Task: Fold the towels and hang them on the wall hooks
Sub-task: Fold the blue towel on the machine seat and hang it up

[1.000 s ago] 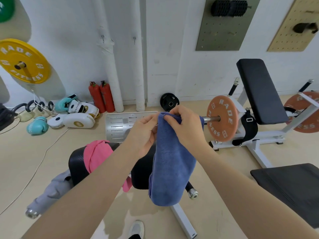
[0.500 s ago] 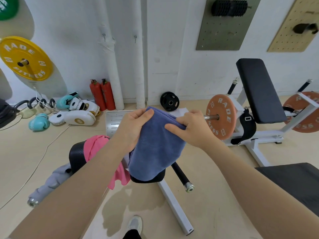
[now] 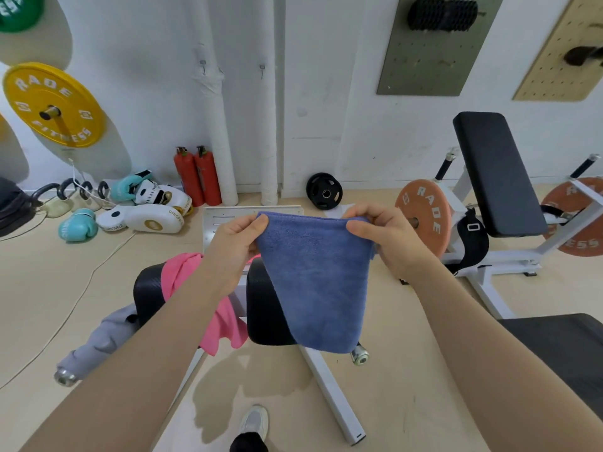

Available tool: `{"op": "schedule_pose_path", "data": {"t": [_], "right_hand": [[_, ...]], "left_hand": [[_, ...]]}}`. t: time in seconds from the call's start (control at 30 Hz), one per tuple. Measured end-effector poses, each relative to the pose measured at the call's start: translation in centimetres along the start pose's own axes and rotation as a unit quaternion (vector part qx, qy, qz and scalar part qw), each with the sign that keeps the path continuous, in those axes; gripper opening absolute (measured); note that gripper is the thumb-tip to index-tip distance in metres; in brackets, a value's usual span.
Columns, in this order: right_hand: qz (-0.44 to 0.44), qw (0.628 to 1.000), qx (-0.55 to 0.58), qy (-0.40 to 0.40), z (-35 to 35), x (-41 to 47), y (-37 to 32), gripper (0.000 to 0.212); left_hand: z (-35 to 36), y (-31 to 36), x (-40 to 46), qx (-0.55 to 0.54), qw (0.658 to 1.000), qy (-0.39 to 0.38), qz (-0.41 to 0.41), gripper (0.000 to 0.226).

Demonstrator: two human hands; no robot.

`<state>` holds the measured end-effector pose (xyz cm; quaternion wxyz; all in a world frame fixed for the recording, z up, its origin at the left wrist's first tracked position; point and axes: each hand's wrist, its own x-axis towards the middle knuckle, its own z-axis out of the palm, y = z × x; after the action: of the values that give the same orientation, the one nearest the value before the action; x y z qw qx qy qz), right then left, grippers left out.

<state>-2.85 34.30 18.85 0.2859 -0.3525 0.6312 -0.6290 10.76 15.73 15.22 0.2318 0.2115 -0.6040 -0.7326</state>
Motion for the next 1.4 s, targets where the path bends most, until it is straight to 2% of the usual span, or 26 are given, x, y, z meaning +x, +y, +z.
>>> {"op": "schedule_pose_path", "data": {"t": [0.07, 0.17, 0.23, 0.33, 0.4, 0.5, 0.6, 0.7, 0.8, 0.97, 1.07, 1.23, 1.4], "right_hand": [[0.040, 0.994, 0.095, -0.017, -0.4, 0.7, 0.3, 0.020], [0.059, 0.989, 0.136, -0.011, -0.8, 2.2, 1.4, 0.028], [0.068, 0.994, 0.086, 0.002, -0.9, 3.6, 2.1, 0.032], [0.104, 0.991, -0.072, 0.042, -0.6, 6.6, 3.3, 0.051], [0.107, 0.980, -0.153, 0.074, -0.5, 9.1, 4.1, 0.045], [0.060, 0.960, -0.234, 0.140, -0.2, 13.6, 4.3, 0.024], [0.022, 0.960, -0.184, 0.210, -0.2, 17.9, 2.9, 0.018], [0.008, 0.971, -0.086, 0.224, -0.9, 20.8, 1.3, 0.019], [0.016, 0.976, -0.087, 0.200, -1.8, 22.2, 1.6, 0.020], [0.106, 0.970, -0.196, 0.097, -2.0, 20.8, 5.7, 0.021], [0.178, 0.956, -0.233, 0.027, -1.9, 18.3, 8.9, 0.025], [0.244, 0.927, -0.280, -0.050, -0.7, 11.9, 13.4, 0.024], [0.261, 0.917, -0.292, -0.081, 0.9, 7.0, 16.5, 0.023]], "left_hand": [[-0.2, 0.3, -0.1, -0.020, 0.999, -0.030, -0.002, 0.022], [-0.9, 0.8, 0.8, -0.011, 0.999, -0.036, -0.008, 0.024], [-1.6, 0.9, 2.3, 0.009, 1.000, -0.023, -0.011, 0.024], [-2.7, 0.4, 5.2, 0.081, 0.997, -0.011, -0.011, 0.022], [-3.1, 0.1, 7.6, 0.126, 0.992, 0.010, -0.002, 0.020], [-3.1, 0.7, 12.0, 0.130, 0.991, 0.038, 0.014, 0.019], [-3.1, 2.3, 16.9, 0.110, 0.992, 0.055, 0.022, 0.021], [-3.1, 4.0, 21.0, 0.084, 0.994, 0.053, 0.043, 0.023], [-3.5, 3.9, 22.9, 0.097, 0.994, 0.024, 0.041, 0.024], [-5.8, -1.4, 22.3, 0.178, 0.983, 0.004, -0.040, 0.020], [-6.7, -5.3, 19.1, 0.195, 0.975, -0.053, -0.088, 0.019], [-7.1, -10.5, 12.5, 0.283, 0.947, -0.087, -0.121, 0.021], [-6.6, -13.0, 6.9, 0.317, 0.935, -0.074, -0.141, 0.023]]}}
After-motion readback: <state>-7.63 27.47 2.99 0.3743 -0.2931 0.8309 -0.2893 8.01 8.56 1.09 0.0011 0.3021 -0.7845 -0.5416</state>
